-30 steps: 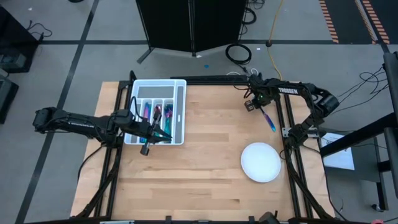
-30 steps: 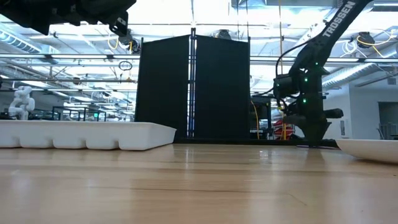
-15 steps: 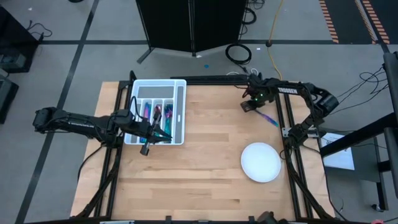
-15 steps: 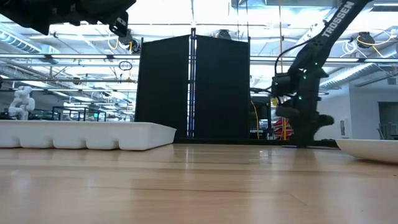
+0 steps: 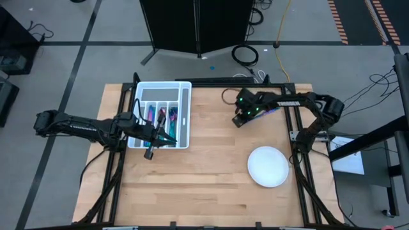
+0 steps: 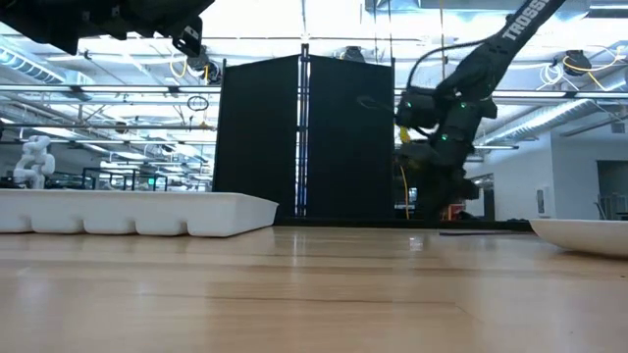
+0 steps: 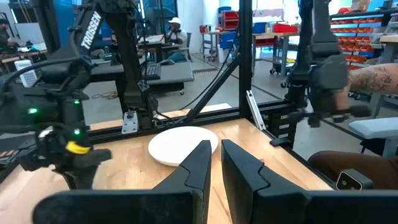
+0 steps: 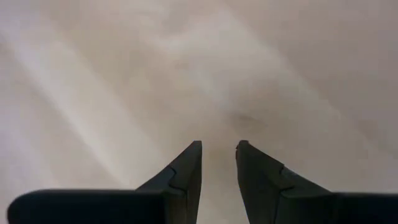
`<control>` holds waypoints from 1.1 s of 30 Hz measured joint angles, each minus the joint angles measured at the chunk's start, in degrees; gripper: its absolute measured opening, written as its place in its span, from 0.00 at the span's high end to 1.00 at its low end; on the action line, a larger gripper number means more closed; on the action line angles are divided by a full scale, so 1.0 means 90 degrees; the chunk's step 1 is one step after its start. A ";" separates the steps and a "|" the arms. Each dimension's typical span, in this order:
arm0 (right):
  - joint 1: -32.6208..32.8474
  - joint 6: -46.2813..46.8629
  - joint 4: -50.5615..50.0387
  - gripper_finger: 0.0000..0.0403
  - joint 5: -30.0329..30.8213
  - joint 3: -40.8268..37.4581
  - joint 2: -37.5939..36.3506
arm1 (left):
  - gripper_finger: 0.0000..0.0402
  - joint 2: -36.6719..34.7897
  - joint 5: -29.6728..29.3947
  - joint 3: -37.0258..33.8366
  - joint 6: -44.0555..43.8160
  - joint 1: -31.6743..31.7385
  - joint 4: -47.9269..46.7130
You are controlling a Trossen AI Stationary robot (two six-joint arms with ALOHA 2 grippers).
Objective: Sort silverware
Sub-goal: Put the iridescent knife into the white silverware tray
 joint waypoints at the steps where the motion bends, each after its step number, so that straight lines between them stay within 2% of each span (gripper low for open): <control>1: 0.0167 -0.0034 0.0155 0.79 0.0009 0.0000 0.0000 | 0.90 0.0000 0.0000 0.0000 0.0000 0.0000 0.0000; 3: 0.0415 0.0148 0.0354 0.79 0.0314 0.0042 -0.0015 | 0.90 0.0000 0.0000 0.0000 -0.0002 0.0000 -0.0002; 6: 0.0626 0.0979 0.0377 0.79 0.1443 0.0109 -0.0118 | 0.90 0.0000 0.0000 0.0000 -0.0038 0.0000 -0.0002; 9: 0.0664 0.1573 0.0175 0.81 0.2268 0.0117 -0.0199 | 0.90 0.0000 0.0000 0.0000 -0.0044 -0.0002 -0.0003; 14: 0.0625 0.2284 -0.0186 0.85 0.2348 0.0117 -0.0202 | 0.90 0.0000 0.0000 0.0000 -0.0044 -0.0002 -0.0007; 19: 0.0635 0.2492 -0.0124 0.86 0.2324 0.0117 -0.0199 | 0.90 0.0001 0.0000 0.0000 -0.0041 0.0000 -0.0007; 22: 0.0507 0.3383 -0.0540 0.86 0.2421 0.0117 -0.0199 | 0.90 0.0000 0.0000 0.0000 -0.0044 0.0000 -0.0007; 29: 0.0322 0.4761 -0.2385 0.86 0.3419 0.0119 -0.0197 | 0.90 0.0002 0.0000 0.0000 -0.0049 -0.0005 -0.0007; 33: 0.0182 0.4708 -0.2519 0.86 0.3517 0.0115 -0.0197 | 0.90 0.0000 0.0000 0.0000 -0.0046 0.0000 -0.0012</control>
